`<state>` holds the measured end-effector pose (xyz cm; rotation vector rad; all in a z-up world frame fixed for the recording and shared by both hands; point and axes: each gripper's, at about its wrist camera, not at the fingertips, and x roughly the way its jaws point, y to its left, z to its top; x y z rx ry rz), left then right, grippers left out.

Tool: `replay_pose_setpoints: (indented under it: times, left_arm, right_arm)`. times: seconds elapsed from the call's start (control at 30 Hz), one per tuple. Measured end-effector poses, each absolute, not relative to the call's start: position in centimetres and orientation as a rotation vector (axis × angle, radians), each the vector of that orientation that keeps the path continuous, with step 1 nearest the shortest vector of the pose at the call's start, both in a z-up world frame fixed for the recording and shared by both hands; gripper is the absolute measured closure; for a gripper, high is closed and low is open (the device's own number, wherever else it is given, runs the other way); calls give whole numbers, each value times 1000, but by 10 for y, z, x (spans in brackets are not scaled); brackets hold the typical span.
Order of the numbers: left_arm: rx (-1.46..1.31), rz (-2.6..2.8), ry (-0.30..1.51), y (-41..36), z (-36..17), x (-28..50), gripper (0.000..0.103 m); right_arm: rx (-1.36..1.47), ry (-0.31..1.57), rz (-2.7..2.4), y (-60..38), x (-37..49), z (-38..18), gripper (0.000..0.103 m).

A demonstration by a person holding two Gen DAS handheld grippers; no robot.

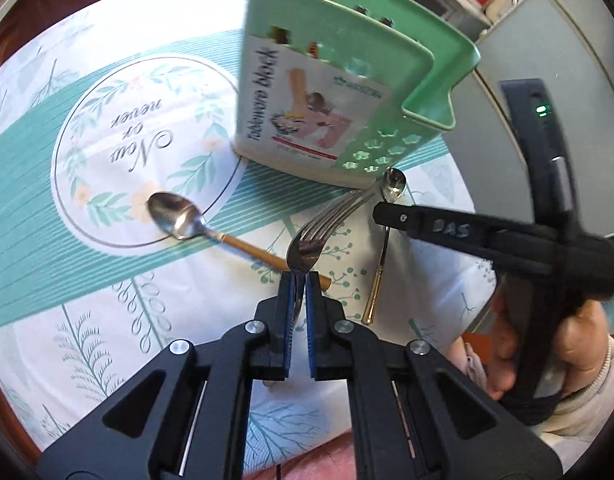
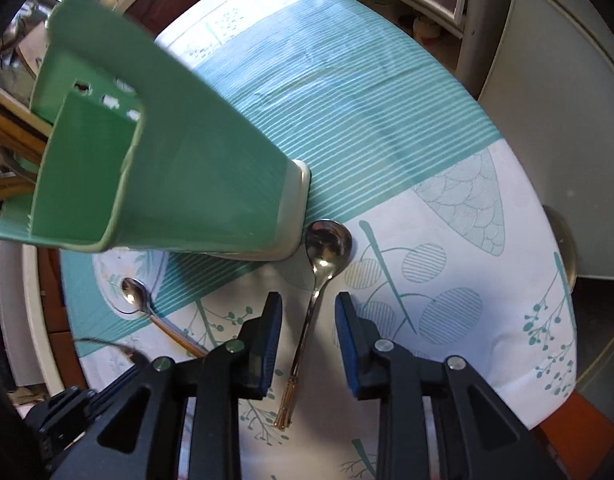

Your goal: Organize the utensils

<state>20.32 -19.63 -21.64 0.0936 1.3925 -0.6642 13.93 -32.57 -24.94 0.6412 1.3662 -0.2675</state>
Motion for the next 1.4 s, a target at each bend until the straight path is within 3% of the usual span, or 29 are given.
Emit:
replay_pose_setpoints:
  times: [0.3,0.37,0.63,0.93,1.17,1.4]
  left_arm:
    - [2,-676,1377,-147,-217,198,100]
    - [-7,-677,1375,-142,-218,198,100]
    - [23,-689,1321,-139,-209,196,100]
    - [55,-780,1162,-158,-157,173,103]
    - [116,-789,1066,-178,-125,167,103]
    - [198,-750,1043,-183,-142,176,103]
  right_arm:
    - [278,1420,-373,-276,153,-245,92]
    - [283,1432,-383,-277,153,-245,99]
    - [580,1409,-257,-321,129,-248,100]
    - [745,1041,-13,-331,65,-203,100]
    - [680,810,76,-333,52,-141,100]
    - [470,528,101,-334,77,-83,100]
